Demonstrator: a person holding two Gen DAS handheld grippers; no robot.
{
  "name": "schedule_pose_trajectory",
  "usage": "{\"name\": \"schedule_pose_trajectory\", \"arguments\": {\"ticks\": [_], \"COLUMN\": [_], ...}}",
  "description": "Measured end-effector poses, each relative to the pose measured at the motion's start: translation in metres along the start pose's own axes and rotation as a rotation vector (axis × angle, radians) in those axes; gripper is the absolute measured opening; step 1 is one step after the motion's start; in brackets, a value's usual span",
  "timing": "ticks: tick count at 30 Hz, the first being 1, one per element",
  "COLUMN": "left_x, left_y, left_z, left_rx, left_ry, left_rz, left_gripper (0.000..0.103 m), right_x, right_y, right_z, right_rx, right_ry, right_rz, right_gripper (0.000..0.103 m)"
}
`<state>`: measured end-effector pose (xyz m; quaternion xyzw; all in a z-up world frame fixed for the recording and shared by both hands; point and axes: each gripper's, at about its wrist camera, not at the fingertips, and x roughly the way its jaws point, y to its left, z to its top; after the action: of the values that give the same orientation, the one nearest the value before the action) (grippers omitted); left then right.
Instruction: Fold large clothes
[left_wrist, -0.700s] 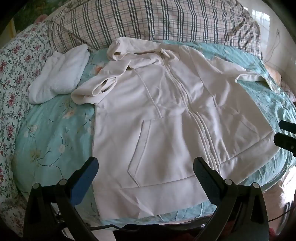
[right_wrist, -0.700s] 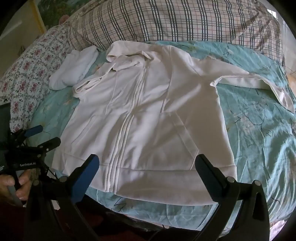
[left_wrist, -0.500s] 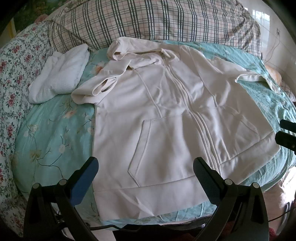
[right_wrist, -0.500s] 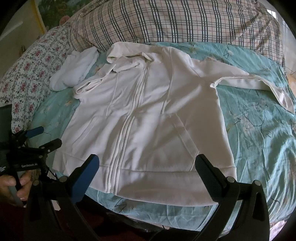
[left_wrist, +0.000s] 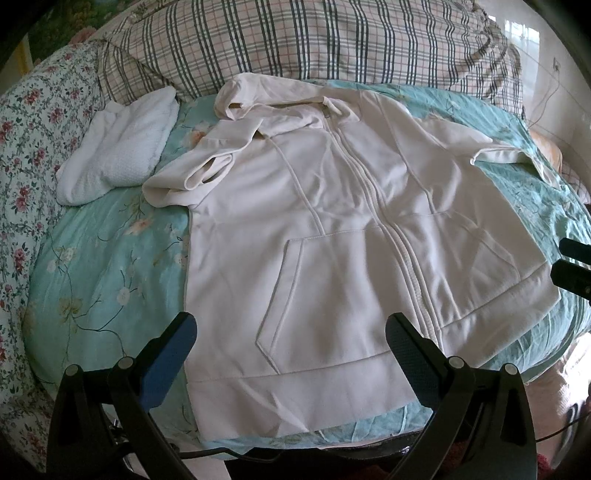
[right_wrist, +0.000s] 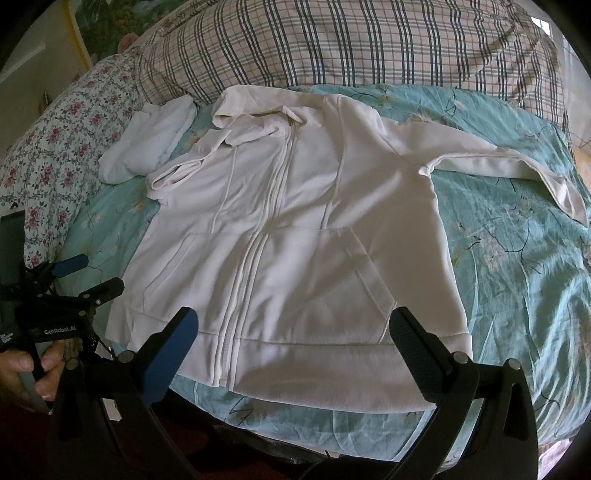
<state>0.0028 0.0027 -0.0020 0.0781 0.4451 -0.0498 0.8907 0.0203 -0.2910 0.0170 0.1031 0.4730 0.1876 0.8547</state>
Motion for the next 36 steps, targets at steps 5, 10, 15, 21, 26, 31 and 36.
{"name": "schedule_pose_trajectory", "arguments": {"ticks": [5,10,15,21,26,31,36], "left_x": [-0.001,0.000,0.001,0.012,0.020,0.028,0.040], "left_y": [0.002,0.002,0.002,-0.003,-0.006,-0.009,-0.009], "left_z": [-0.001,-0.001,-0.002,0.002,0.004,0.008,0.017], "left_rx": [-0.001,-0.001,-0.001,0.000,-0.001,0.008,0.003], "left_ry": [0.003,0.002,0.002,0.014,0.043,0.065,0.055], "left_rz": [0.001,-0.001,-0.001,-0.003,-0.019,-0.032,-0.016], "left_gripper": [0.102,0.102,0.102,0.102,0.102,0.102,0.102], "right_x": [0.000,0.000,0.003,0.005,0.010,0.013,0.012], "right_y": [0.000,0.000,-0.003,-0.005,-0.015,-0.033,-0.078], "right_z": [0.000,0.000,0.001,0.002,0.003,0.004,0.006], "right_rx": [0.001,0.004,0.010,0.022,0.054,0.097,0.209], "right_ry": [-0.001,0.000,0.004,0.006,0.011,0.005,-0.031], "right_rz": [-0.001,0.001,0.004,0.004,0.005,0.002,-0.010], "right_gripper": [0.103,0.103,0.103,0.103,0.103,0.103,0.103]}}
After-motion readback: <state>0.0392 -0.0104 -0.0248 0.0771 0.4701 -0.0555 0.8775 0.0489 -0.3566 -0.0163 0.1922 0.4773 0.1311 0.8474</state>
